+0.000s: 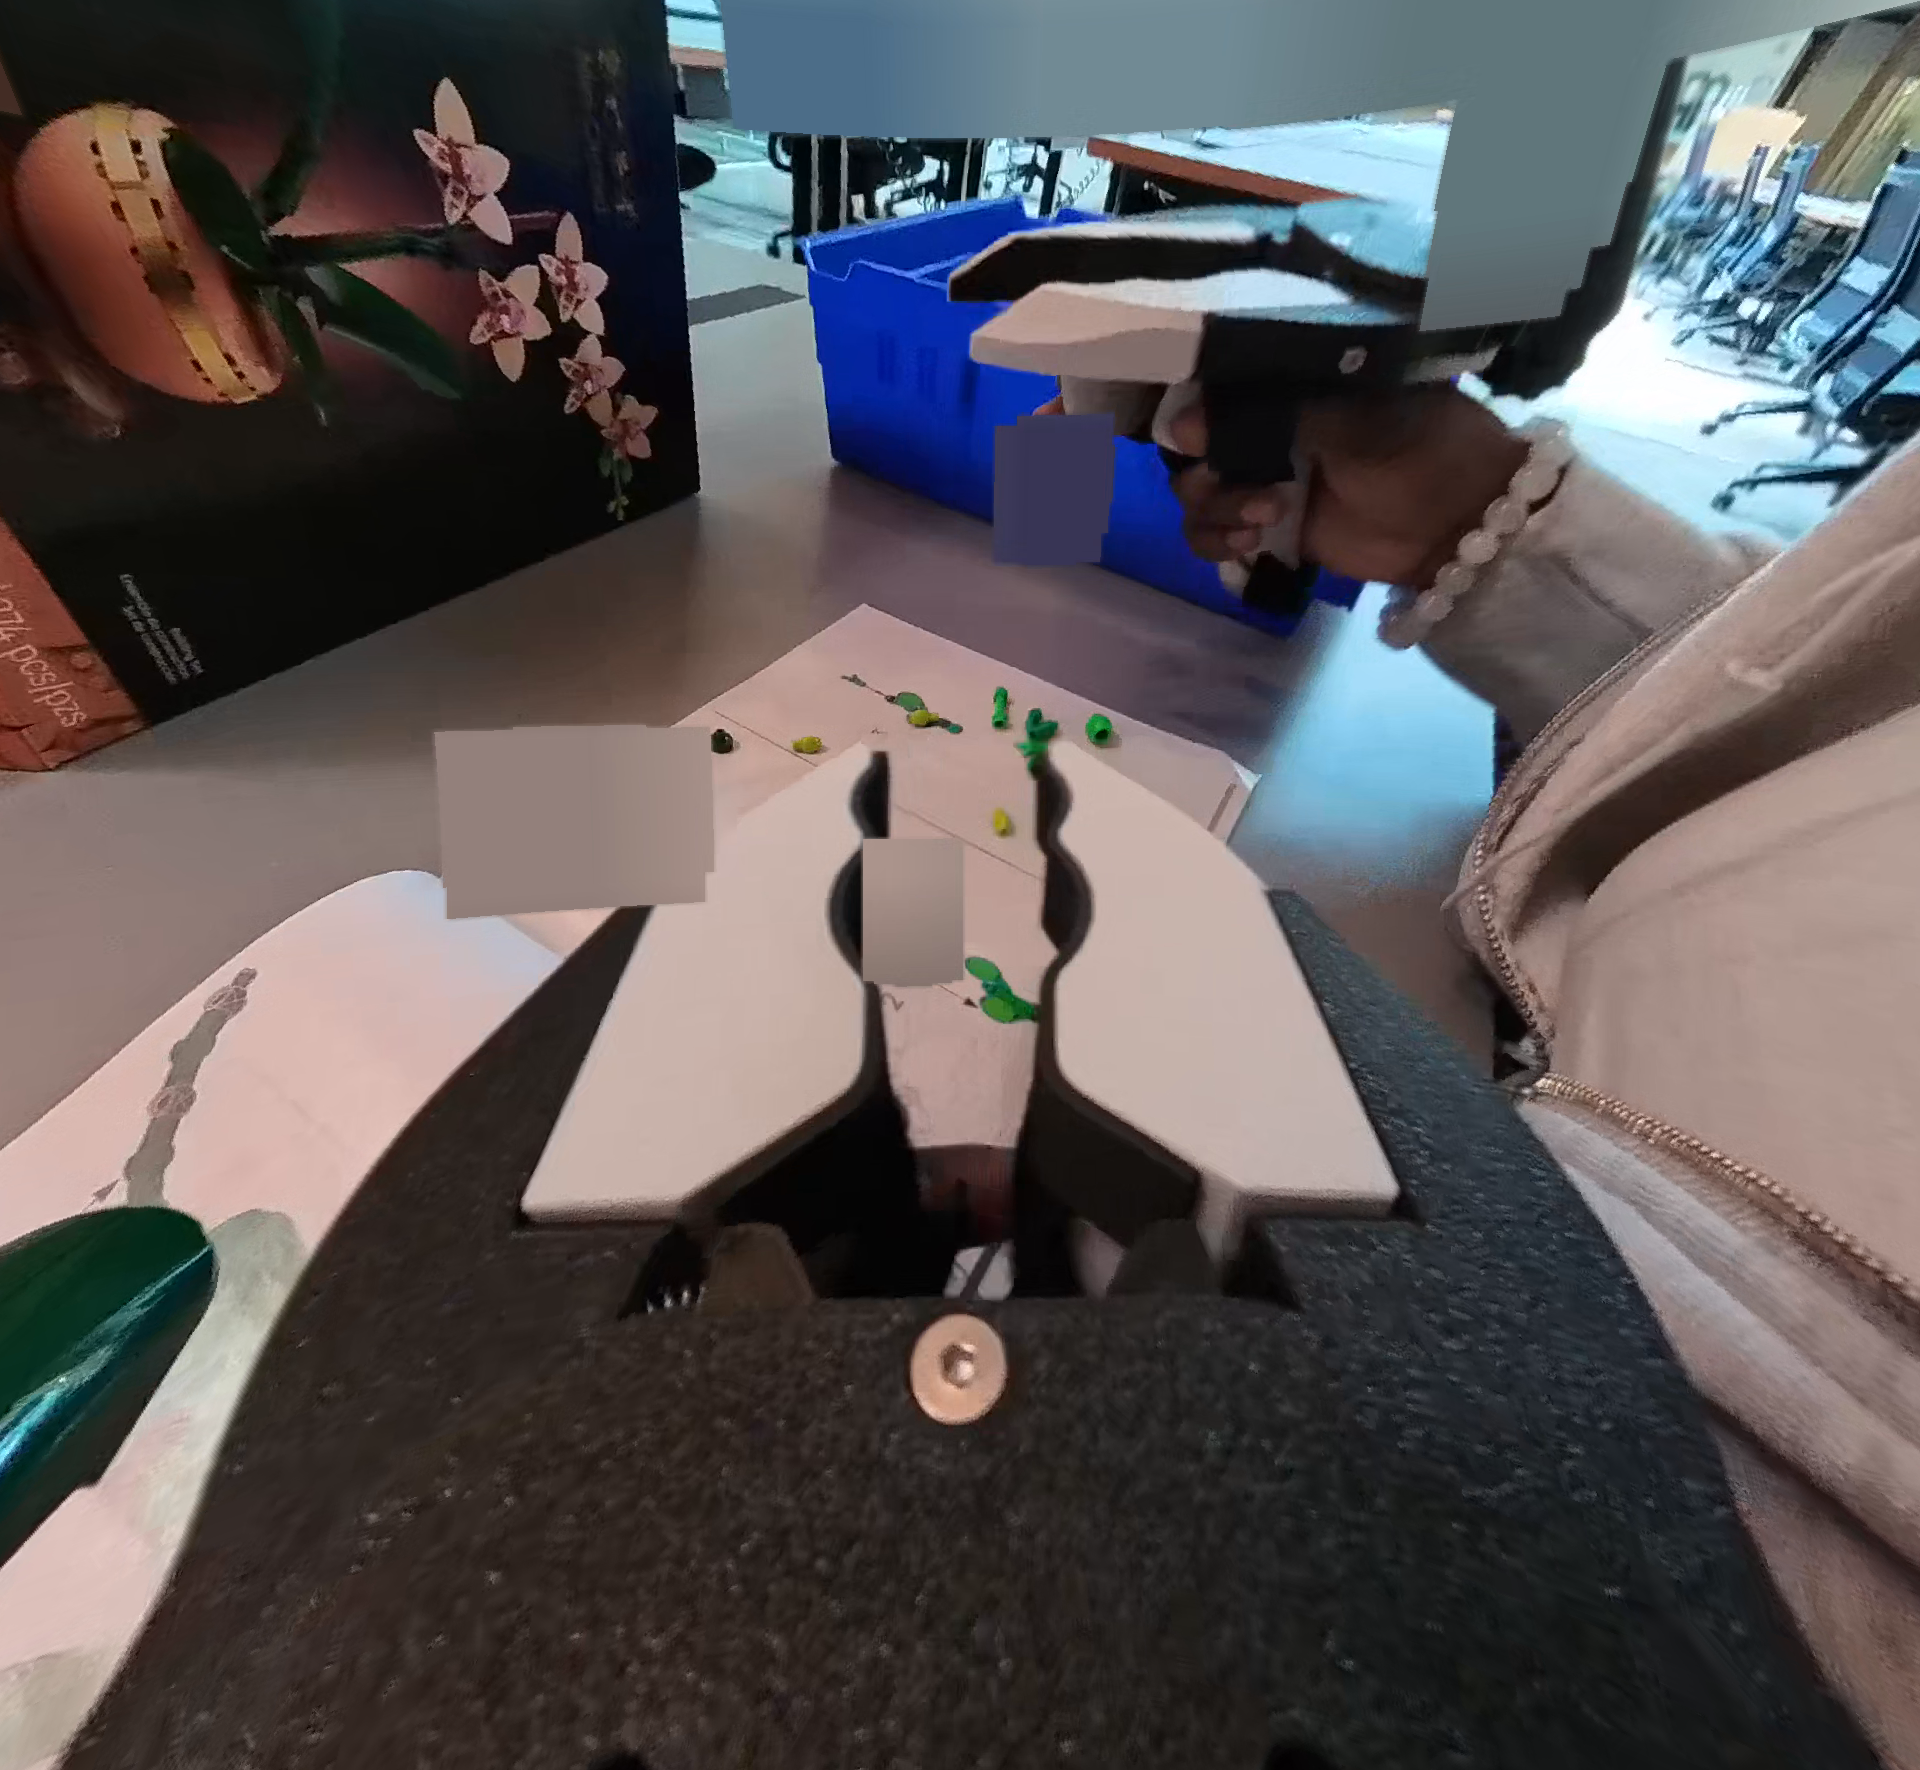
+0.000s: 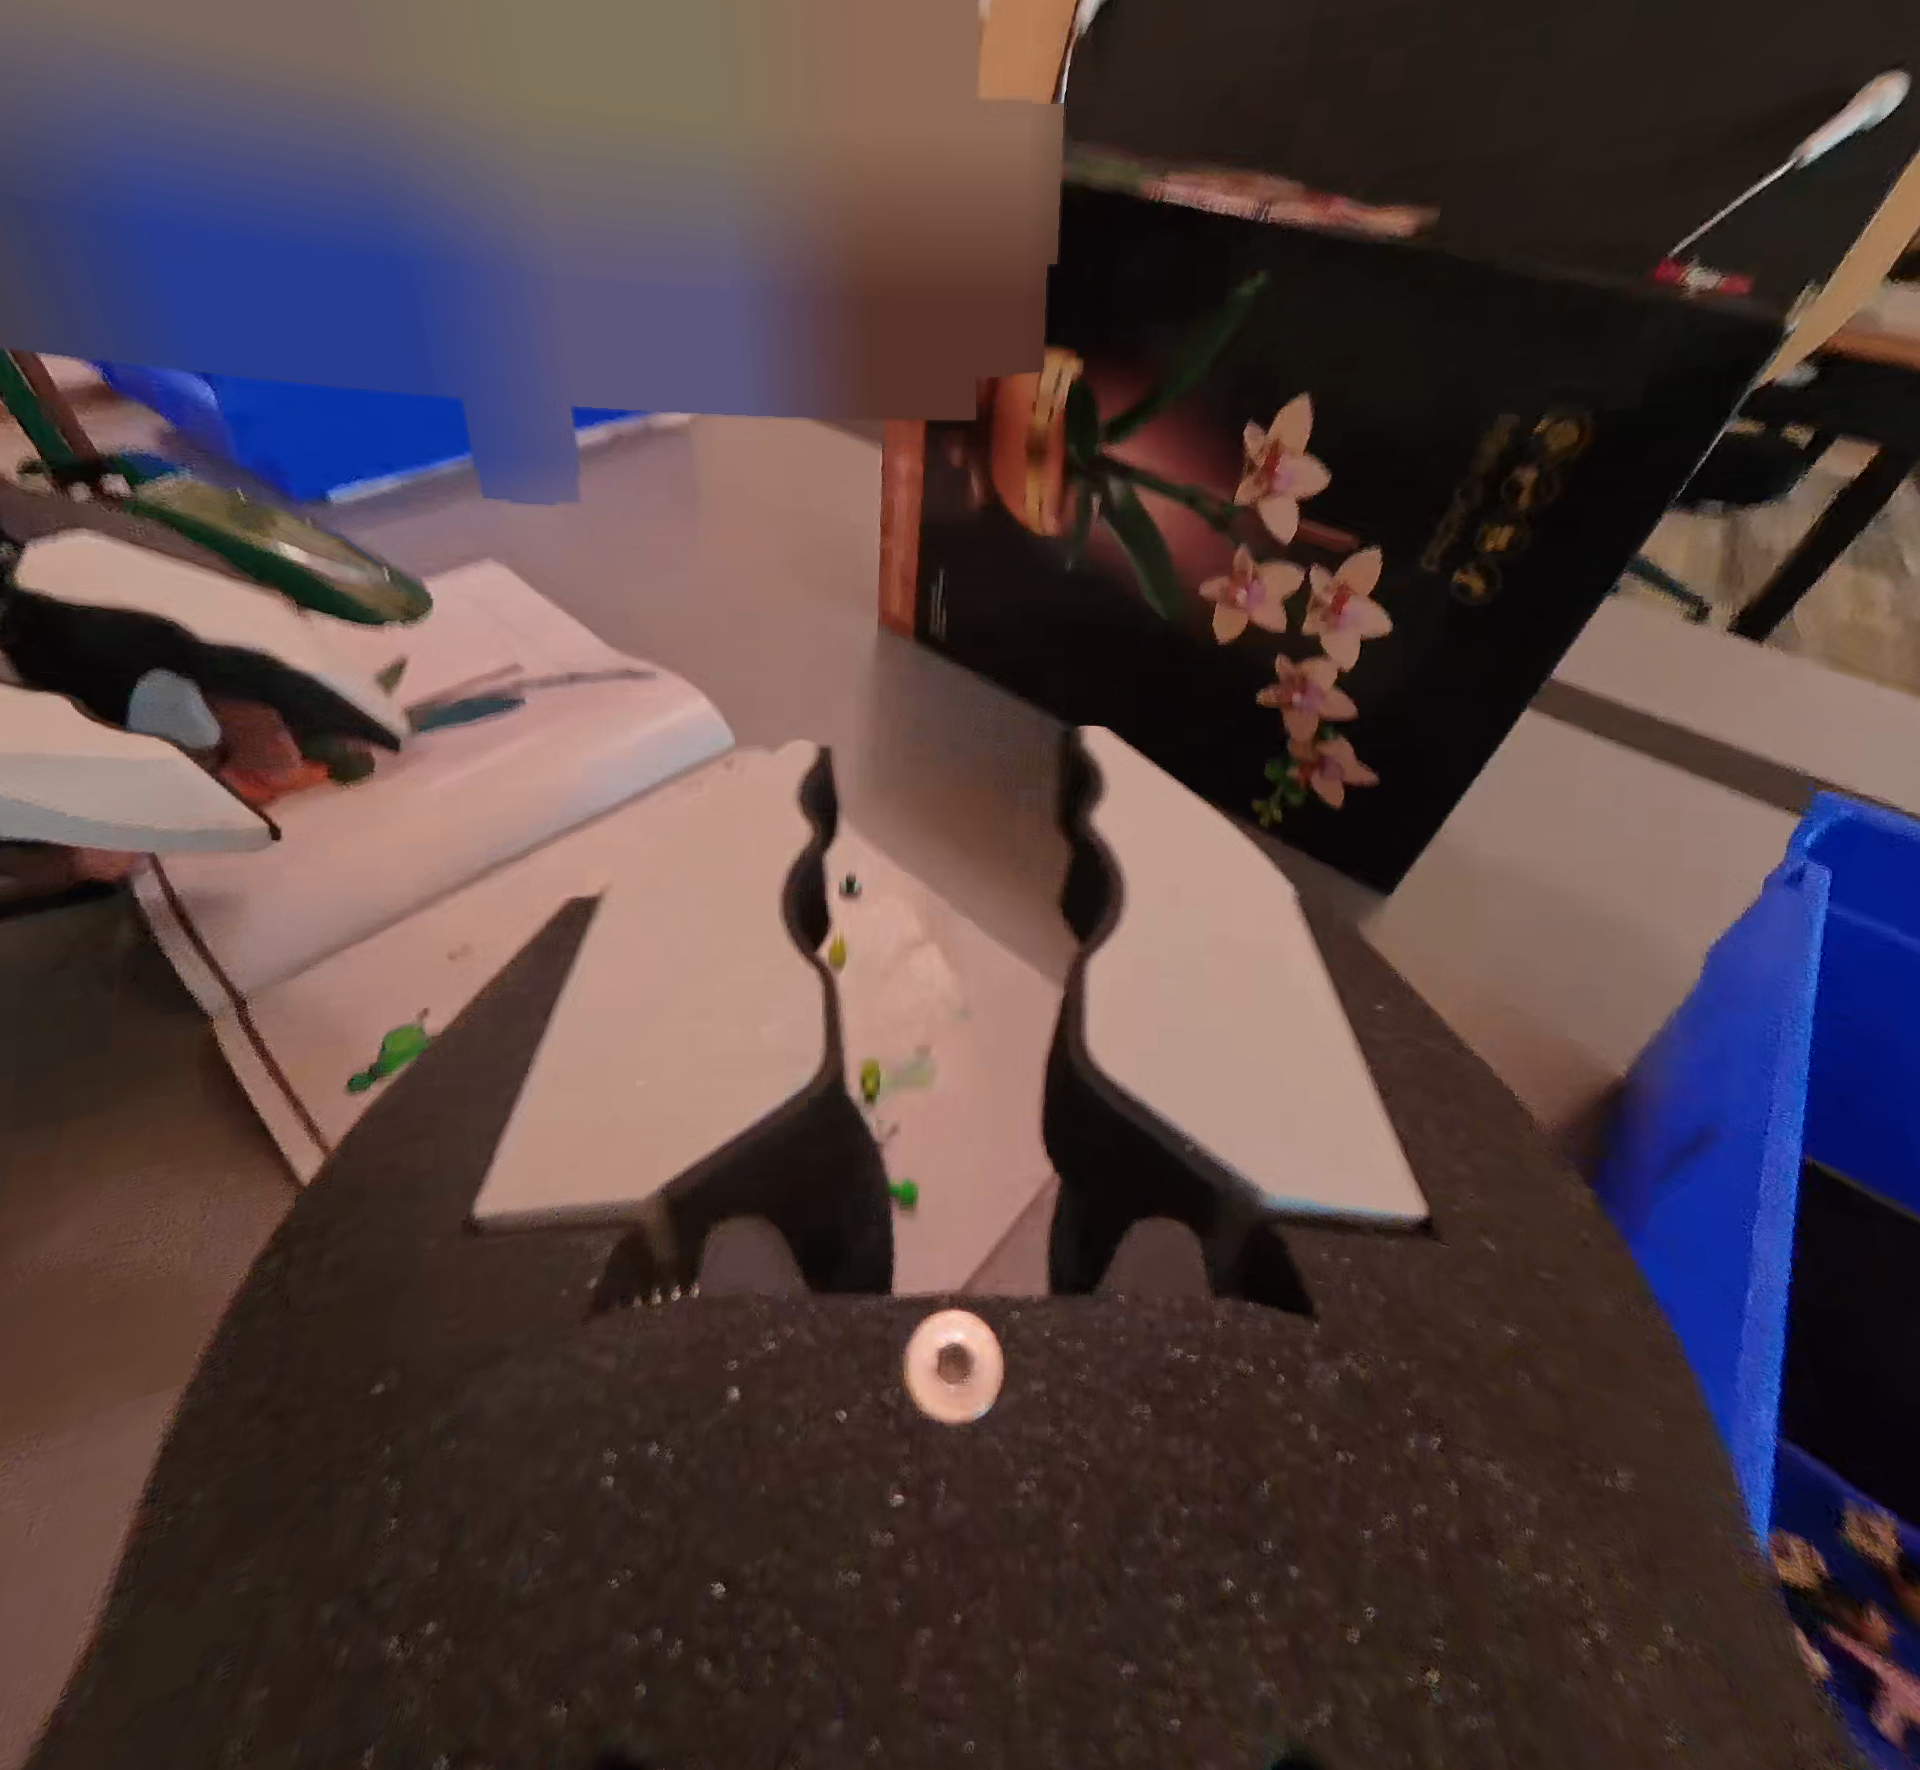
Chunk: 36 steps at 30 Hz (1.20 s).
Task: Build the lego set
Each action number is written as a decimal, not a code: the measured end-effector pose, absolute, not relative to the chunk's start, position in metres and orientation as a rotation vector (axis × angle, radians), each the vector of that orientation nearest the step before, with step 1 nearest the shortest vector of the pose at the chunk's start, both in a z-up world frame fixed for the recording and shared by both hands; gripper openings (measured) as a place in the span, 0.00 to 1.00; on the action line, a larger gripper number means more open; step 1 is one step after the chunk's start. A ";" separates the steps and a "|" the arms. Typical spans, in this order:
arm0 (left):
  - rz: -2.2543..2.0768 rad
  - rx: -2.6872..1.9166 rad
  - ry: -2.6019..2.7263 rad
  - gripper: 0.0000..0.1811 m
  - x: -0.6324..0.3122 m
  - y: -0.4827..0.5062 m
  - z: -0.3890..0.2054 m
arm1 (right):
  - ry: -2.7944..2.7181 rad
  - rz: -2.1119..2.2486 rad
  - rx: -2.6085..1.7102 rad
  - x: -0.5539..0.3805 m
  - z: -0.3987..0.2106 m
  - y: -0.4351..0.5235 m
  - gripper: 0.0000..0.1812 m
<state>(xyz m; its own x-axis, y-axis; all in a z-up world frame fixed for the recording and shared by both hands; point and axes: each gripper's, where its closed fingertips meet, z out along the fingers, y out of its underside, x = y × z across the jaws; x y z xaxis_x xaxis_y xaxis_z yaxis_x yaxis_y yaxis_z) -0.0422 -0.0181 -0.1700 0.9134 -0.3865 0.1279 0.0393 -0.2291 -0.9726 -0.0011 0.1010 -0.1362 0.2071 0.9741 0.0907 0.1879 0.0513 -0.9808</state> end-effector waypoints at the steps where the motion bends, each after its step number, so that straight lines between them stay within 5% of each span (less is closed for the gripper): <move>1: -0.390 -1.773 0.272 0.18 -0.041 -0.017 -0.172 | -1.251 0.873 -1.412 0.000 -0.142 0.098 0.27; 6: -0.381 -1.747 0.298 0.27 -0.034 -0.017 -0.174 | -1.379 0.759 -1.499 0.007 -0.162 0.085 0.39; 7: -0.383 -1.746 0.304 0.27 -0.033 -0.017 -0.174 | -1.407 0.741 -1.526 0.011 -0.165 0.083 0.35; 8: -0.382 -1.747 0.310 0.18 -0.033 -0.018 -0.174 | -1.434 0.713 -1.548 0.016 -0.167 0.081 0.17; 9: -0.376 -1.743 0.297 0.00 -0.035 -0.019 -0.173 | -1.444 0.686 -1.556 0.021 -0.166 0.081 0.01; 10: -0.368 -1.733 0.267 0.00 -0.038 -0.018 -0.170 | -1.471 0.682 -1.566 0.025 -0.166 0.078 0.00; 13: -0.368 -1.686 0.220 0.00 -0.044 -0.022 -0.162 | -1.599 0.591 -1.735 0.045 -0.185 0.071 0.02; 17: -0.362 -1.688 0.225 0.05 -0.049 -0.031 -0.159 | -1.734 0.576 -1.761 0.049 -0.208 0.051 0.18; 23: -0.333 -1.738 0.328 0.13 -0.036 -0.037 -0.169 | -1.943 0.522 -1.617 0.034 -0.240 0.047 0.07; 36: -0.406 -1.825 0.519 0.16 -0.013 -0.048 -0.185 | -2.212 0.385 -1.343 0.025 -0.254 0.056 0.06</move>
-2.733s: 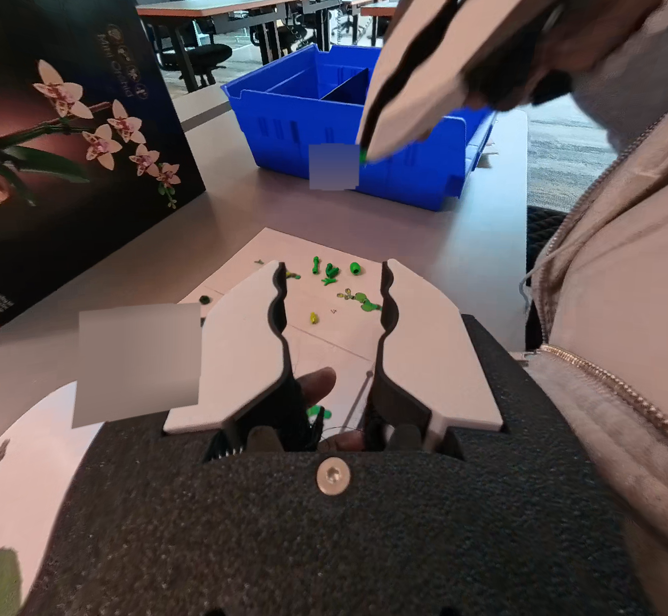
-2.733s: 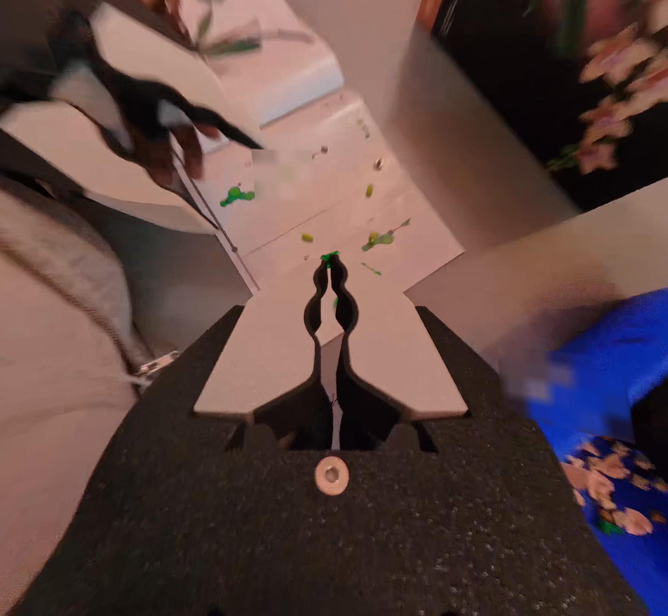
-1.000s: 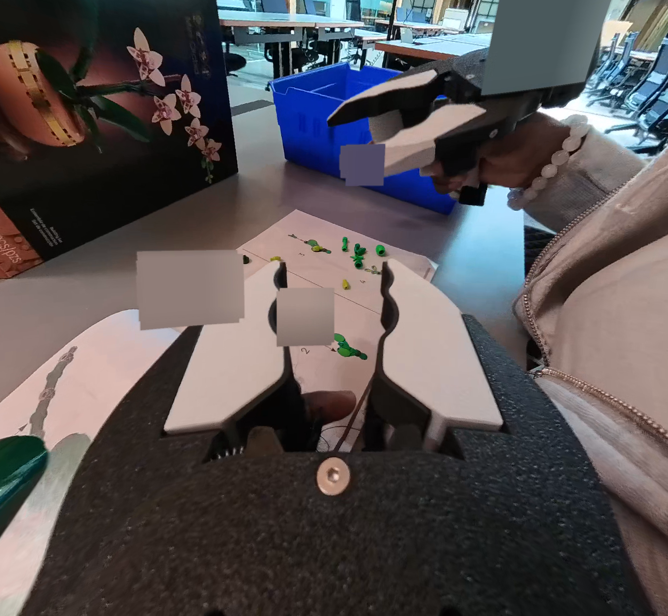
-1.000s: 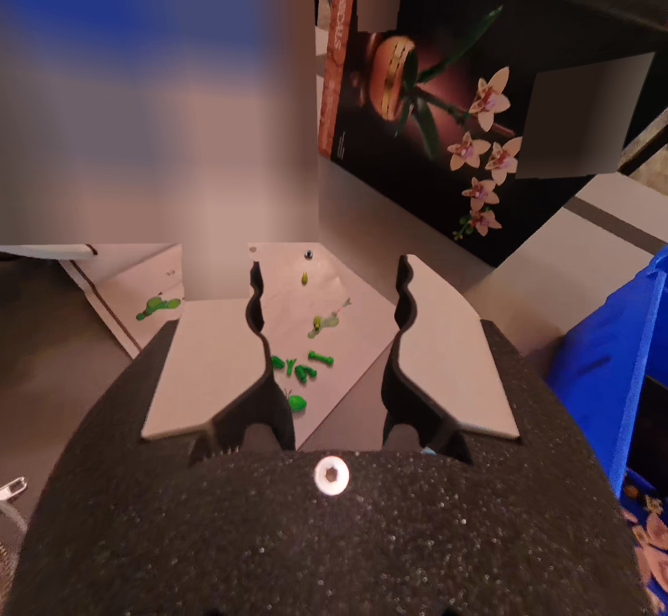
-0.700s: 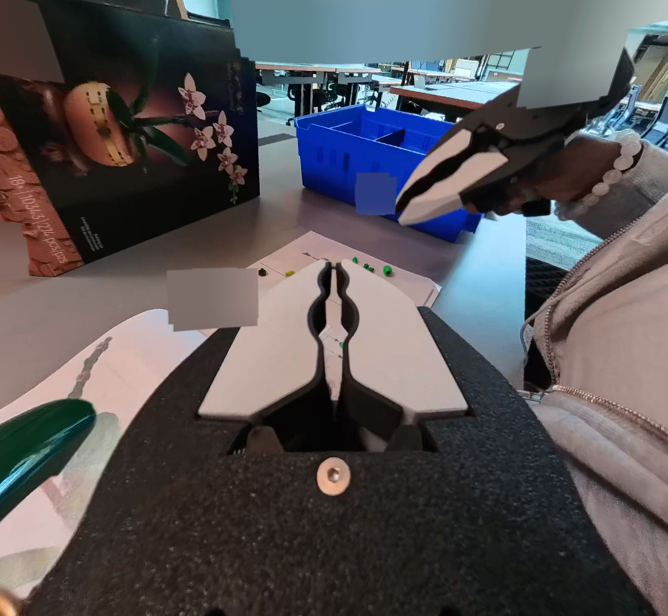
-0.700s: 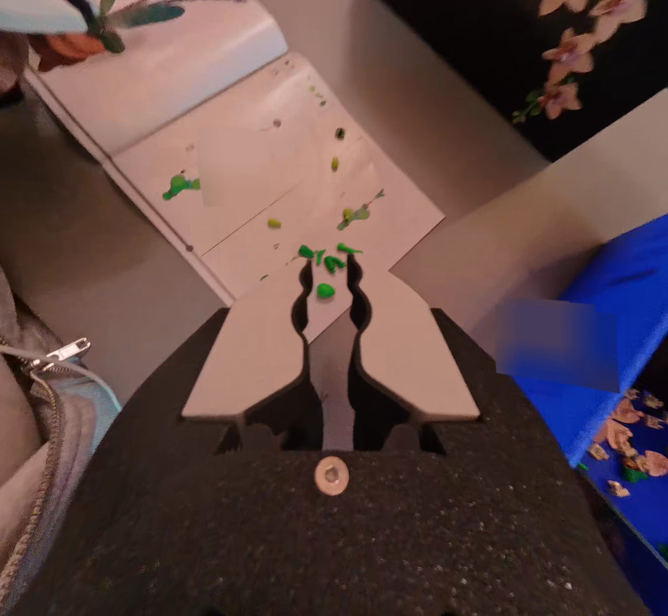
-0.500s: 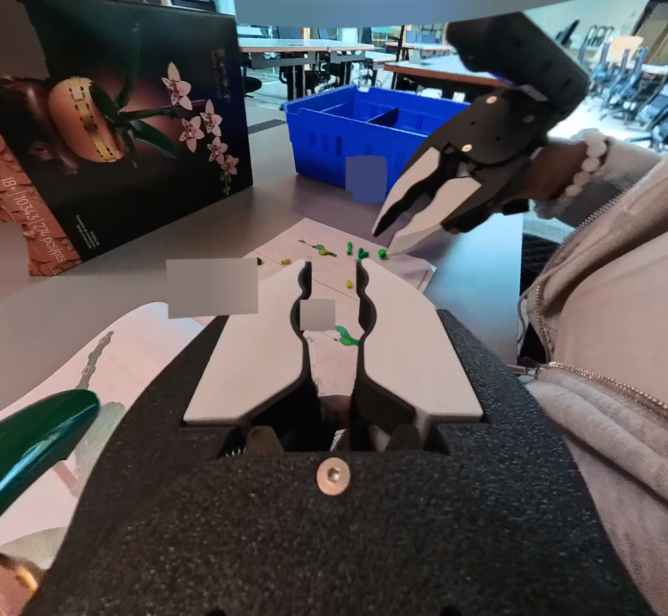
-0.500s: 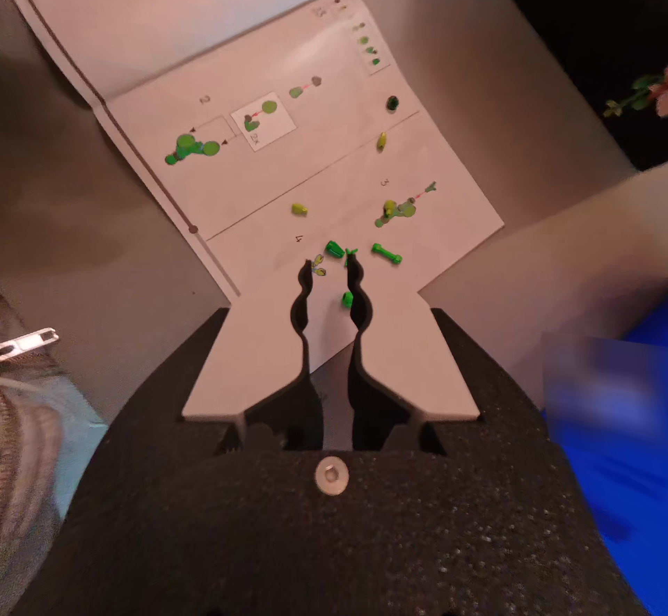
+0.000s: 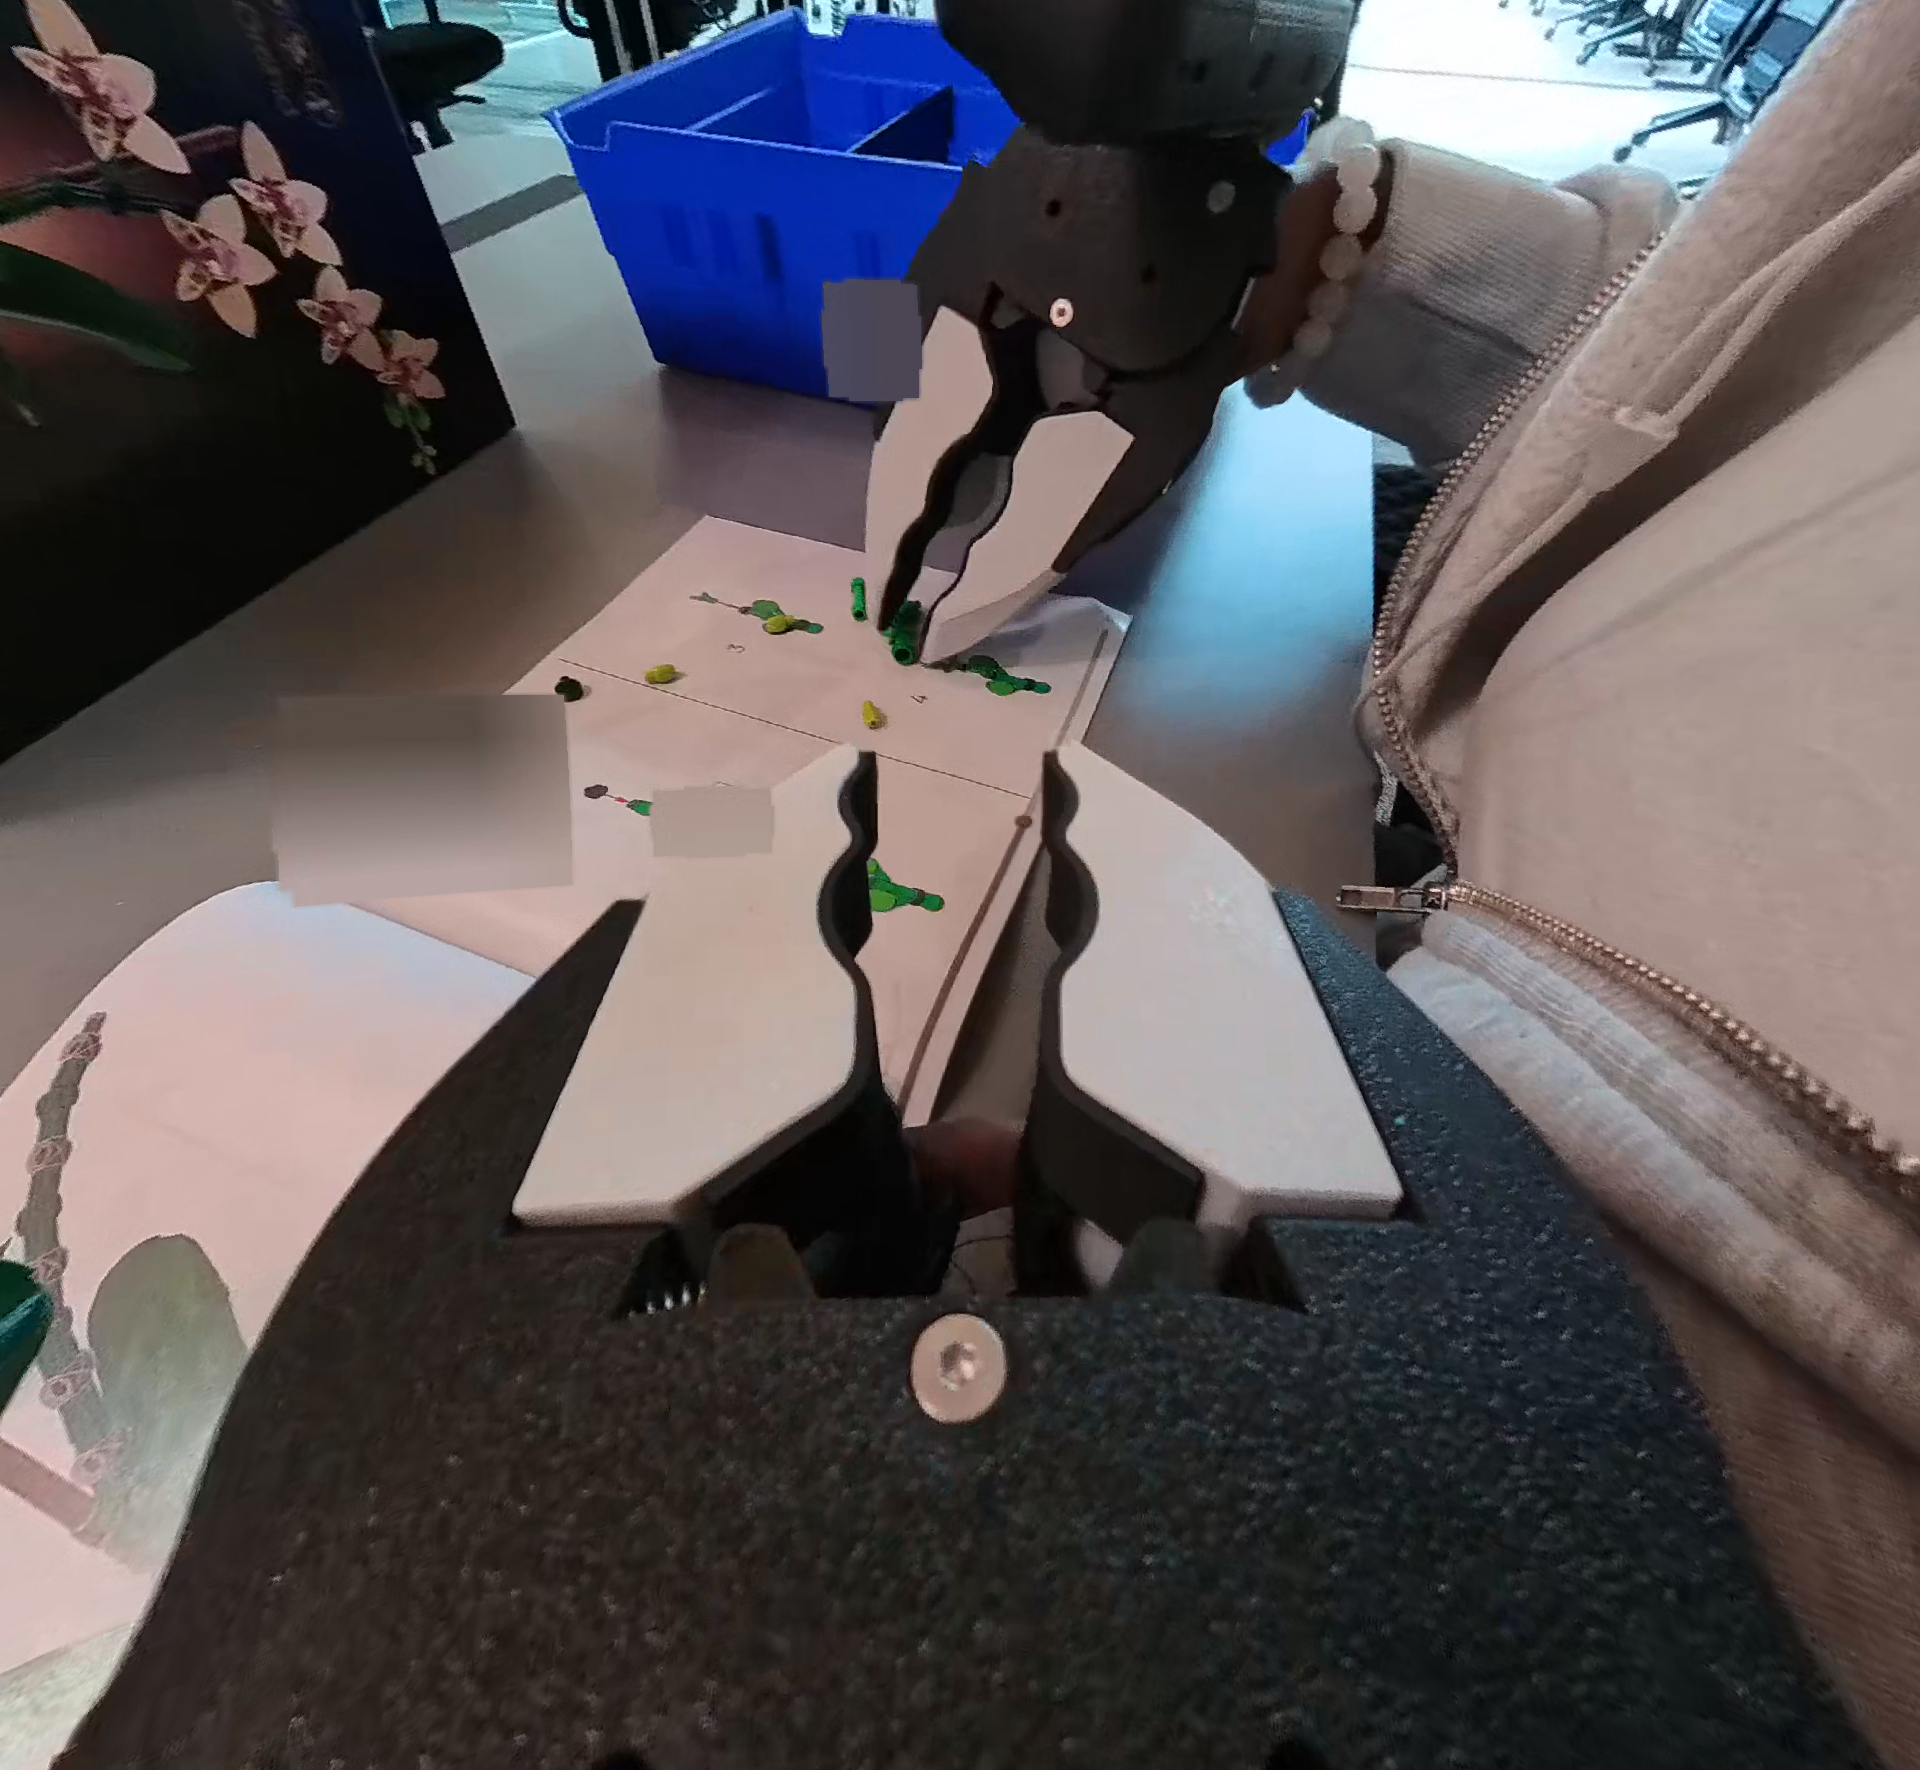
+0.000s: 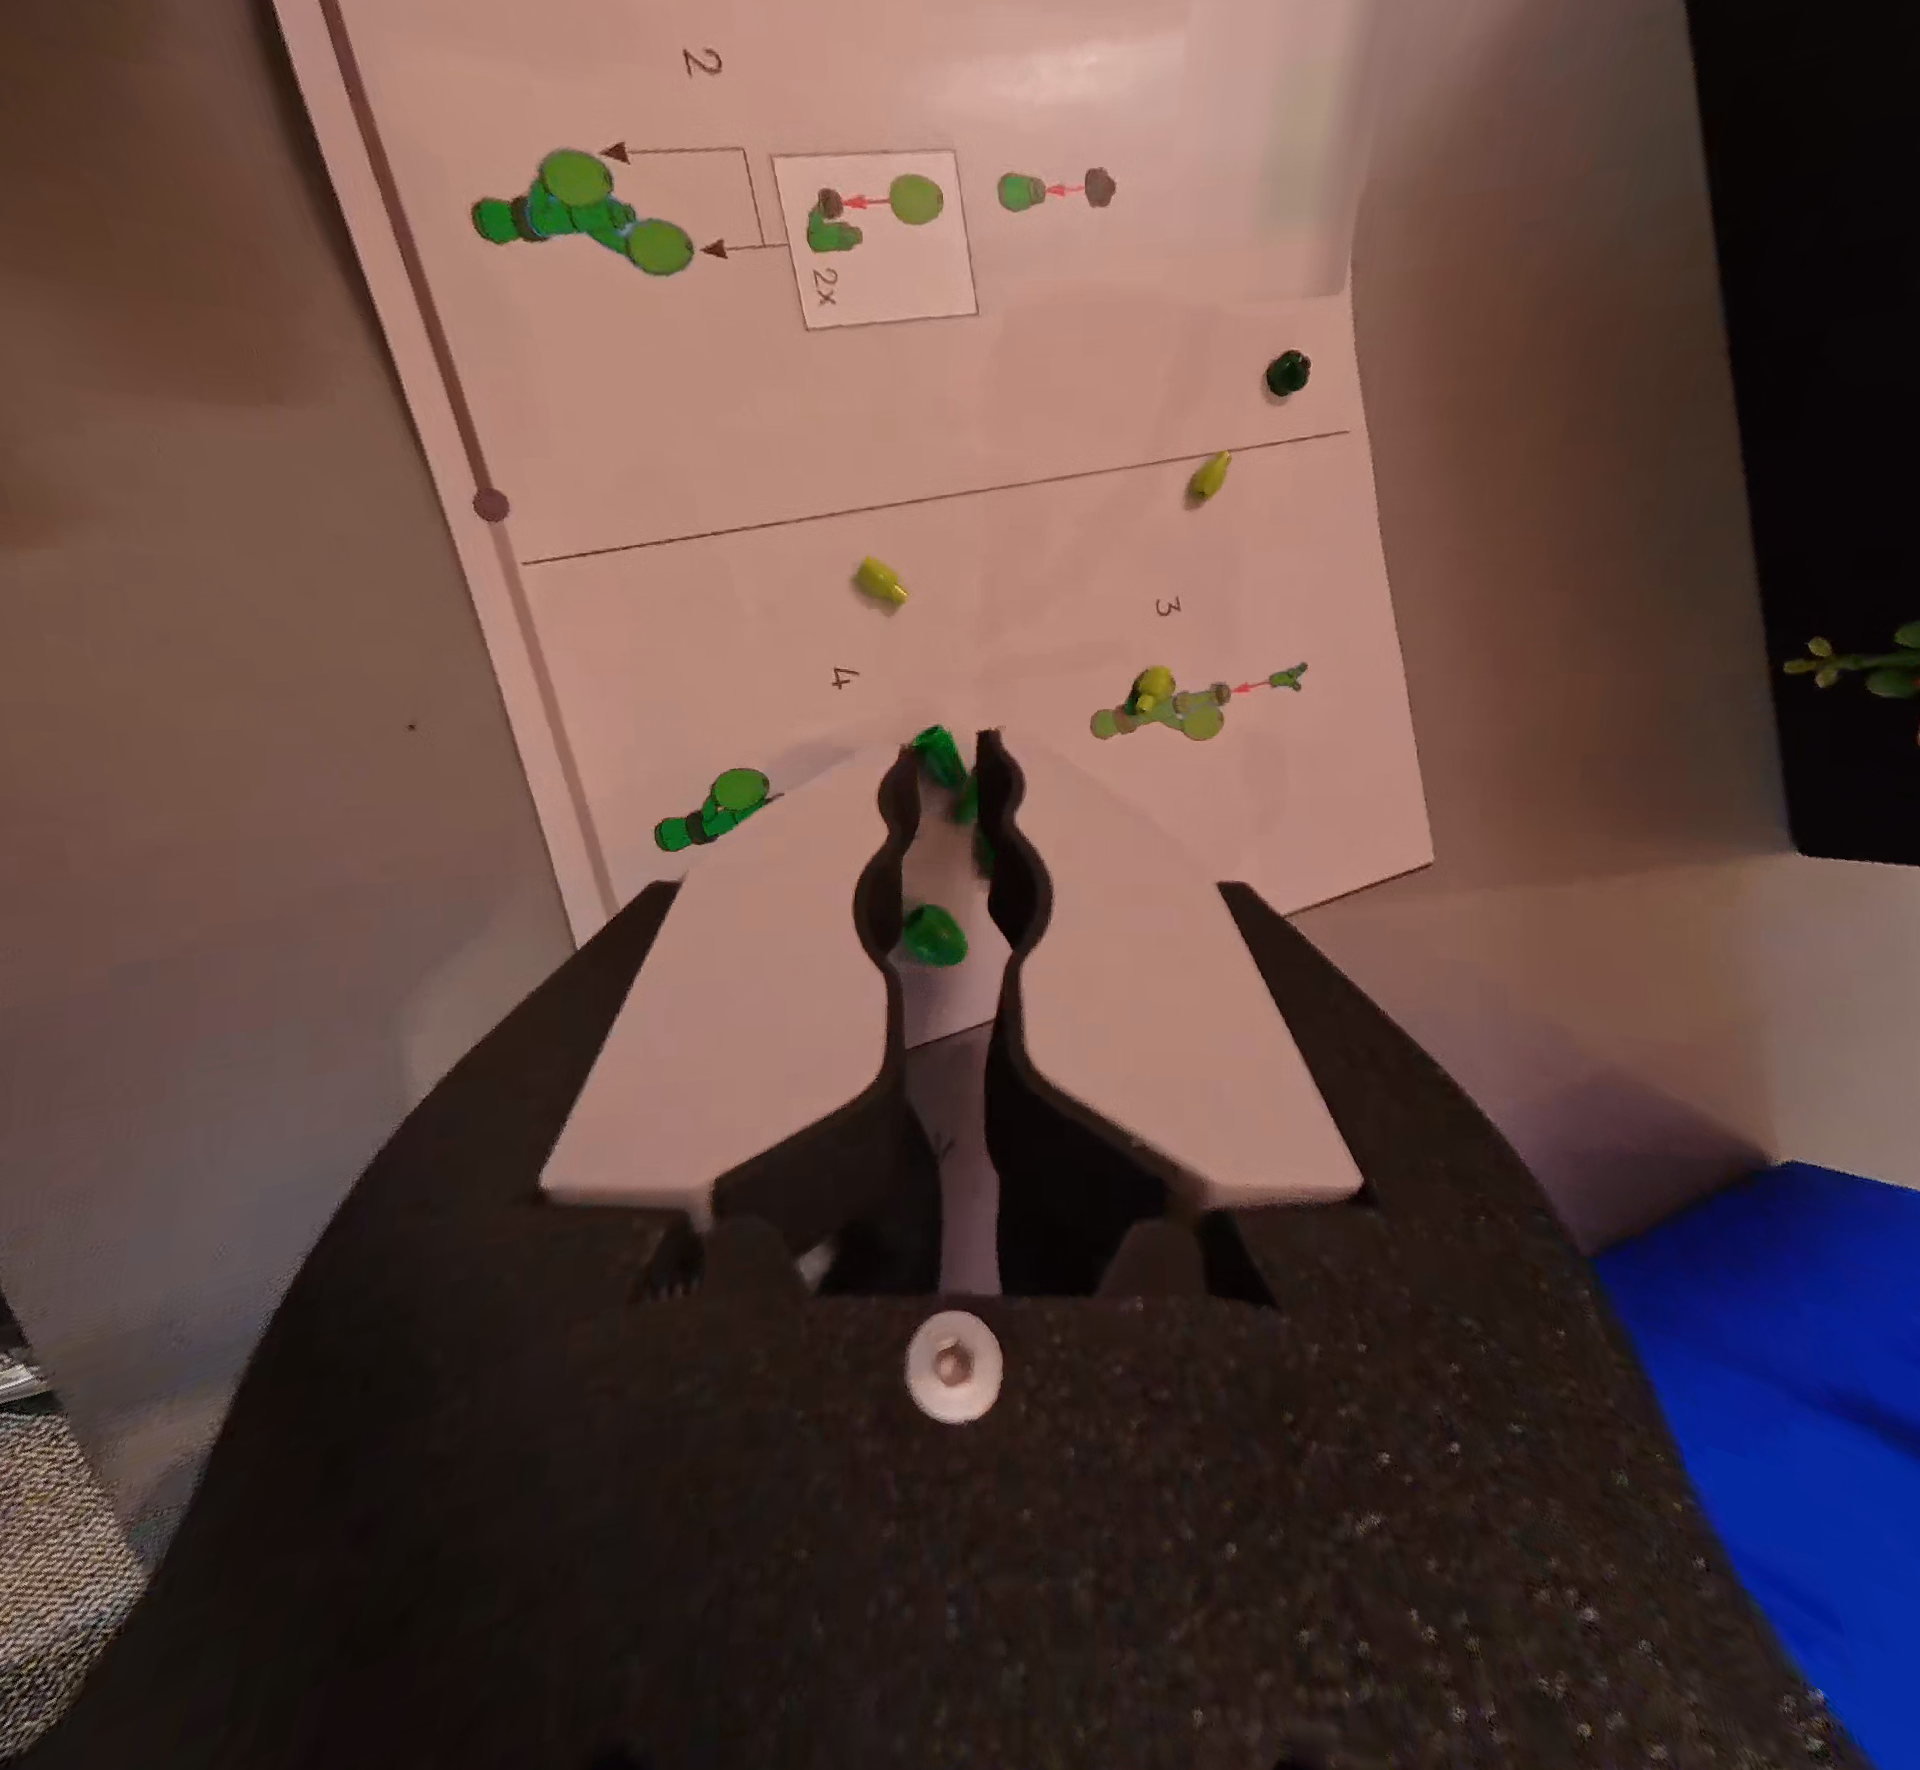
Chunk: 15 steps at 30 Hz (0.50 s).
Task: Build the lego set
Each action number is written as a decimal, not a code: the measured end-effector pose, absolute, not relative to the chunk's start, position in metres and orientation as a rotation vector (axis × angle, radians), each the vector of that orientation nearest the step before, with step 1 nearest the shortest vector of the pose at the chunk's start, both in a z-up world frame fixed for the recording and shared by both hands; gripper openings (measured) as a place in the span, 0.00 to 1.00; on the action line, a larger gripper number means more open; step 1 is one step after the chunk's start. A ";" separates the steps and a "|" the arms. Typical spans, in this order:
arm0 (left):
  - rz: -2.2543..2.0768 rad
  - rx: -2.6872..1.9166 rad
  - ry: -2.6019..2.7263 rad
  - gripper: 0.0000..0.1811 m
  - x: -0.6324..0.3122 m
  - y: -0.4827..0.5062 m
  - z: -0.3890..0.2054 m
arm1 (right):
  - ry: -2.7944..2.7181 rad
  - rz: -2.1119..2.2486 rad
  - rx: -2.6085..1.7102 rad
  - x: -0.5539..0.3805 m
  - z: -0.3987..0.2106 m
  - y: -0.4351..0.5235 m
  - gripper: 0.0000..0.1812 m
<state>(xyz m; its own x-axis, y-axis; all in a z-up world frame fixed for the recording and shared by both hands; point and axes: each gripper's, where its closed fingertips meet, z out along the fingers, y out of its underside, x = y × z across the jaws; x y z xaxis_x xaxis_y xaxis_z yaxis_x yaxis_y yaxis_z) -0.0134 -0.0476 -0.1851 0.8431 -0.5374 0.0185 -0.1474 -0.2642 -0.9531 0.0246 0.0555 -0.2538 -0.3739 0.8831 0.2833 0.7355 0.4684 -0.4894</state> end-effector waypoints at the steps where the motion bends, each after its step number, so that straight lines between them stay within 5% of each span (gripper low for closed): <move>1: -0.407 -1.830 0.524 0.16 -0.013 -0.048 -0.186 | -2.216 0.396 -1.346 0.024 -0.255 0.055 0.03; 9: -0.485 -1.825 0.316 0.17 -0.021 -0.024 -0.180 | -2.072 0.481 -0.879 -0.001 -0.198 0.031 0.03; 15: -1.057 -1.672 0.041 0.15 -0.004 -0.015 -0.151 | -1.907 0.394 -0.389 -0.012 -0.144 -0.010 0.03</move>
